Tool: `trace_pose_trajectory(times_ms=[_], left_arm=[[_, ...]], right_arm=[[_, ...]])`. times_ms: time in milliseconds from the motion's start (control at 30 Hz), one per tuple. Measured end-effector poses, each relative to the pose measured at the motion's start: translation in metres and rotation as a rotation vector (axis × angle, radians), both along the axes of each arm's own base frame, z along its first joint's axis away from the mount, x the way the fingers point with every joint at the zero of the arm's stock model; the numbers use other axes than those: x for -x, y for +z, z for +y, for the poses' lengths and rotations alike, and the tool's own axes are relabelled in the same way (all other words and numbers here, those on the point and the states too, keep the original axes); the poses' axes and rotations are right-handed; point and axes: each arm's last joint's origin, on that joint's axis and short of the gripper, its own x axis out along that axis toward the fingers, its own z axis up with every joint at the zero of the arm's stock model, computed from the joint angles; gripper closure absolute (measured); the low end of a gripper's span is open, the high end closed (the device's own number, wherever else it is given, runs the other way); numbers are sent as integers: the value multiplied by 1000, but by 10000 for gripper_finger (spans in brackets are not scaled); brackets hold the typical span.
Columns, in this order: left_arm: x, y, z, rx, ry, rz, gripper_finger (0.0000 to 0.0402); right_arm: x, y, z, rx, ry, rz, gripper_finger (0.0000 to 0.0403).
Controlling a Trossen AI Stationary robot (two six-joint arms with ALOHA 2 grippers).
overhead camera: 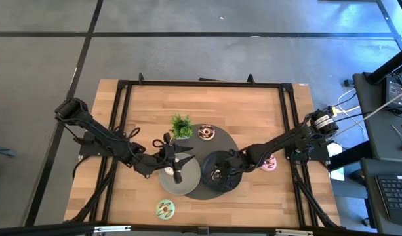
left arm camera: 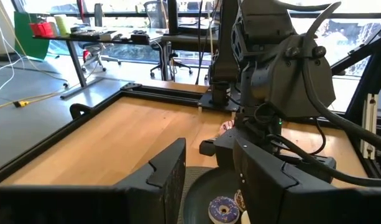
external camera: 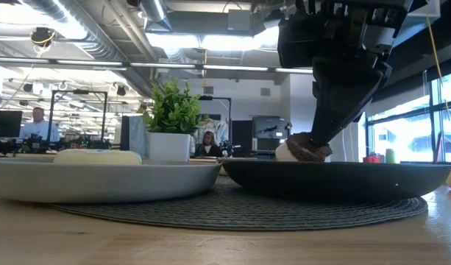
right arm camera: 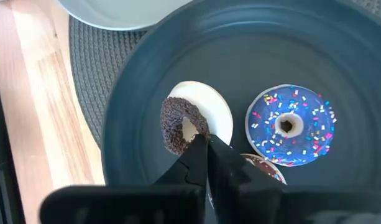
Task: Pick & Place donuts
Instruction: Put the small black donut on the black plate, then put the large black donut on the gray plate
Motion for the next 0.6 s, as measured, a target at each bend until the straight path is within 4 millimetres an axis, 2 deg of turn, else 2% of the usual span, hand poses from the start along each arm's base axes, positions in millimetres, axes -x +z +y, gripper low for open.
trace_pose_trajectory(times_ms=[467, 600], left_arm=[[0, 0, 0, 2, 1, 0, 271], [0, 0, 0, 1, 1, 1, 270]], right_arm=[[0, 0, 0, -2, -8, 1, 337], [-1, 0, -2, 65, -48, -25, 324]])
